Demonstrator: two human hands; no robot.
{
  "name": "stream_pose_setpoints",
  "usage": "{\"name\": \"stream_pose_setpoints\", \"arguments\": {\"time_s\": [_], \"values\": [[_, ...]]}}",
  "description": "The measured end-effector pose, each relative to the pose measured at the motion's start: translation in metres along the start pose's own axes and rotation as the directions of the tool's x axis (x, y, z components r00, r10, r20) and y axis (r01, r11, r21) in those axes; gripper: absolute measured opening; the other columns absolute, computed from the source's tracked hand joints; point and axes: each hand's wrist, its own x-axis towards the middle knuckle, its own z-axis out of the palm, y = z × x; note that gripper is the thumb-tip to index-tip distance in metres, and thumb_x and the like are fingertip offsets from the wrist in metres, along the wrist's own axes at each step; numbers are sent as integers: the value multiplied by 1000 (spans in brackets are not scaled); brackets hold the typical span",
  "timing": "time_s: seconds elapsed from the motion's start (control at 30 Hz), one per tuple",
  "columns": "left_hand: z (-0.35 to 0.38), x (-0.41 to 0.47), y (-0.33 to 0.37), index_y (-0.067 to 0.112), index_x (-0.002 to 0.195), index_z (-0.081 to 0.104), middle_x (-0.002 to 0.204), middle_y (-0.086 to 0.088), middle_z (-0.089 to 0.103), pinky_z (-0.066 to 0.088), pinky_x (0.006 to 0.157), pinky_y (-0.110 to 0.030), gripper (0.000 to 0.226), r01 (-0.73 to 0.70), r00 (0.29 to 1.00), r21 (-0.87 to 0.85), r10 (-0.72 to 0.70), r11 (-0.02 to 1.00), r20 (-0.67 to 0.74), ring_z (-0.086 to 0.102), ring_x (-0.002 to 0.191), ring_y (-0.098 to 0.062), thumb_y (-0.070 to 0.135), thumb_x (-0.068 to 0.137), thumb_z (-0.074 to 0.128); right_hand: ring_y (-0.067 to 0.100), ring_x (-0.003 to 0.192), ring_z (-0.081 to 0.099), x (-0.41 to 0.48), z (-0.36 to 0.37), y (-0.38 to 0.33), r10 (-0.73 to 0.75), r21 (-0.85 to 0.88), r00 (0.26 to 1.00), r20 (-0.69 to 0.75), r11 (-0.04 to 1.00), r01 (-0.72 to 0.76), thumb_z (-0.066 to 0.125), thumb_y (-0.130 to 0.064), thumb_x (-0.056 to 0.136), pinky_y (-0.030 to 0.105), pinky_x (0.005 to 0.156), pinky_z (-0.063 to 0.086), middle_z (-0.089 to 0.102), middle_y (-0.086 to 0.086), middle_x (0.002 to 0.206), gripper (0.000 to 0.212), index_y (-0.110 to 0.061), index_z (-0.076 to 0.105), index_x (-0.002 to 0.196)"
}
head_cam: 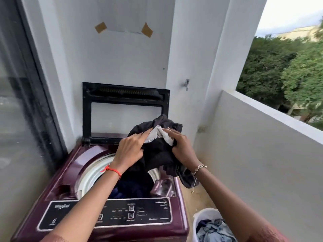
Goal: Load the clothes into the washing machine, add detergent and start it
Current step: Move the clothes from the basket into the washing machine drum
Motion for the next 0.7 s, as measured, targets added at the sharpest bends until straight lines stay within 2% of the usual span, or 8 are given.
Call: {"name": "stream_pose_setpoints", "arguments": {"time_s": [0.23, 0.3, 0.47, 0.63, 0.7], "values": [[10, -17, -90, 16, 125, 58, 70, 3, 68, 42, 38, -24, 92, 23, 998, 27, -24, 999, 61, 63, 56, -21, -3, 36, 72, 14, 128, 46, 37, 80, -33, -10, 59, 1000, 16, 998, 9, 40, 22, 63, 11, 101, 28, 57, 4, 131, 77, -21, 59, 124], [18, -20, -115, 16, 124, 59, 69, 3, 68, 41, 37, -23, 91, 15, 996, 20, -17, 1000, 93, 63, 55, -21, -3, 36, 72, 14, 125, 49, 45, 106, -36, 28, 92, 1000, 12, 995, -29, 41, 23, 63, 7, 99, 29, 60, 6, 127, 72, -16, 62, 121], [49, -40, -160, 14, 121, 60, 71, 0, 70, 41, 38, -26, 87, 5, 975, -13, -2, 1000, 224, 64, 55, -24, 2, 36, 74, 14, 120, 54, 52, 169, -34, 165, 147, 986, 31, 975, -168, 44, 21, 64, 12, 97, 34, 64, 7, 120, 64, -13, 66, 114], [89, -66, -184, 13, 116, 63, 72, 0, 71, 39, 36, -23, 84, 1, 935, -34, 11, 999, 354, 64, 53, -22, 6, 33, 77, 9, 113, 52, 39, 217, -20, 274, 162, 954, 119, 943, -291, 44, 22, 65, -3, 91, 29, 65, 5, 115, 59, -6, 66, 112], [108, -78, -189, 14, 121, 60, 75, -3, 72, 43, 39, -27, 84, 16, 899, -41, 4, 999, 438, 65, 55, -23, 5, 39, 76, 14, 115, 54, 34, 232, -11, 294, 112, 939, 176, 942, -316, 45, 22, 65, 2, 94, 29, 64, 9, 119, 59, -6, 66, 112]]}}
